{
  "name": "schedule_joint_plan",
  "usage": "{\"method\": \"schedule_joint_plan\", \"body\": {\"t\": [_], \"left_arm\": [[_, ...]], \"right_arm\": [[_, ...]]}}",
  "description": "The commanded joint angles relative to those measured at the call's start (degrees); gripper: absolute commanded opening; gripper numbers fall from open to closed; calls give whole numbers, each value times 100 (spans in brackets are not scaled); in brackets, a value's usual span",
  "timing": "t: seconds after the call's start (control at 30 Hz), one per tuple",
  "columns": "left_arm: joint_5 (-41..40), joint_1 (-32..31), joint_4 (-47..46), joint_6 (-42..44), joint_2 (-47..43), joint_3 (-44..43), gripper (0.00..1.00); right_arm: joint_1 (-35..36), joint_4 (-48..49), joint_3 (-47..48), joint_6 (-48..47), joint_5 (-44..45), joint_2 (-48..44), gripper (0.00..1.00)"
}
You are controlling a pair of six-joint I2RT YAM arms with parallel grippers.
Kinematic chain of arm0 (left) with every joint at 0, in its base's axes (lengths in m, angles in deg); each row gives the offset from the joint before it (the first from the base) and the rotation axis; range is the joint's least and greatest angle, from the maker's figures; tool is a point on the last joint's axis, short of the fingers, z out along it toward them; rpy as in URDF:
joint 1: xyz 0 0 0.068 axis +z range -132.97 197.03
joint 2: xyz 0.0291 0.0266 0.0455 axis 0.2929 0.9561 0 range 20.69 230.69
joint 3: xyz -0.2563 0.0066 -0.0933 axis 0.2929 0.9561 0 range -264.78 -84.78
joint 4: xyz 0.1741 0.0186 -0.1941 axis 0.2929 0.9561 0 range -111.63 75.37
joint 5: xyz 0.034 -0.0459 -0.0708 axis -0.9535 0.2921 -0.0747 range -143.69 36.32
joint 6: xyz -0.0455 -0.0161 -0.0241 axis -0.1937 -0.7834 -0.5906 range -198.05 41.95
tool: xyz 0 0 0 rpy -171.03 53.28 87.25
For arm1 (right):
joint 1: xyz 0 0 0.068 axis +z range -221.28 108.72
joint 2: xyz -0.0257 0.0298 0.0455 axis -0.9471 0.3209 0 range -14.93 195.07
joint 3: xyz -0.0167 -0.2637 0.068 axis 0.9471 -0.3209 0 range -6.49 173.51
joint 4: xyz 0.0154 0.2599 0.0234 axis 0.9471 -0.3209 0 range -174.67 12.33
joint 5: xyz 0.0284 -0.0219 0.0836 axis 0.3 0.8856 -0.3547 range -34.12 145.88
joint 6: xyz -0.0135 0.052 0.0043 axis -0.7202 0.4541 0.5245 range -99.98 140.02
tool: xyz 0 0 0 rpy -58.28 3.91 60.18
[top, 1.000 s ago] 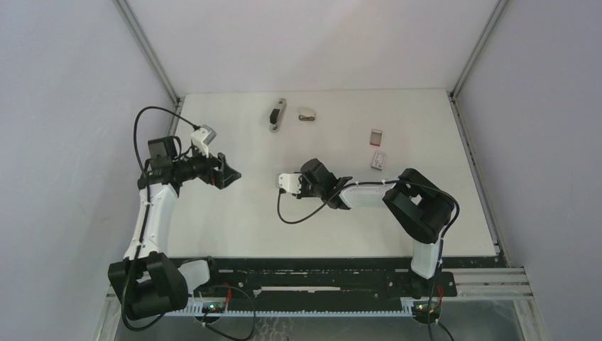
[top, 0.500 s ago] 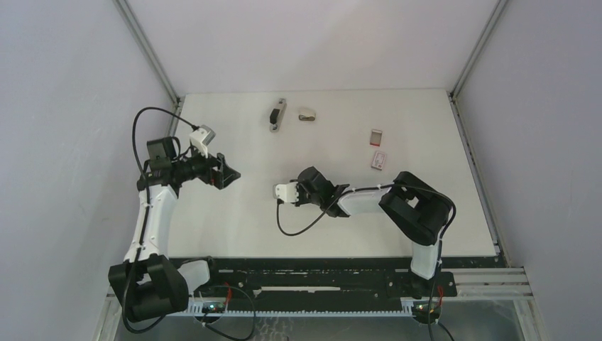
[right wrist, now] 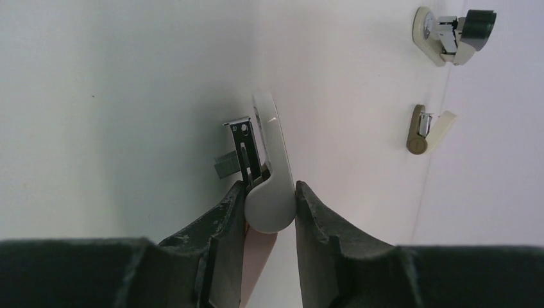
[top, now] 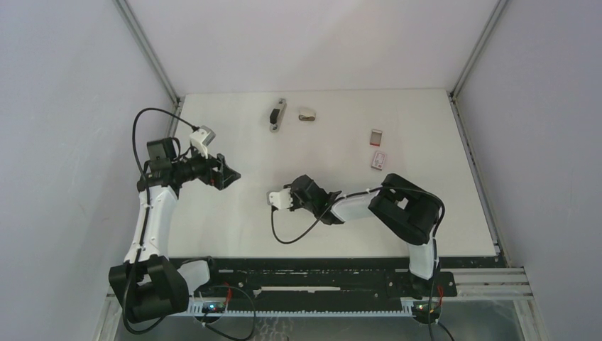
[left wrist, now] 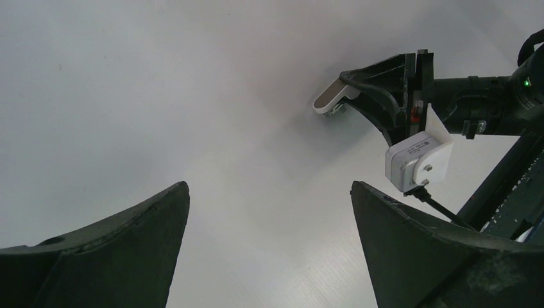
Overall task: Unload the staples from the stapler
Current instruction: Unload the staple at the center of the board.
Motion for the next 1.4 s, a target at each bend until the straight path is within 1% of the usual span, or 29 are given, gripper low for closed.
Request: {"method": "schedule_joint_plan", "body": {"t": [0.0,0.13,0.57,0.97,1.17,1.3,1.37], "left_arm": [[176,52,-189,66,-193,99,100],[169,55,-211,59,-204,115,100],[159,61,-249,50,-276,151,100],[174,61,-264,49,-330,163,100],[164,61,-280,40,-347,183,100],[151,67,-313,33,-347,201,100],[151,65,-327,33,-341,206,100]], "right_arm": [[150,511,26,-199,351,70,15],[241,727,27,-260,550,126,15],[630,988,26,-517,883,382,15],[825,1465,21,-796,1192,629,15],[939,1873,26,-950,1385,697,15],[1003,2317,26,-1154,1562,608,15],[1026,2390,26,-1221,1598,551,15]]}}
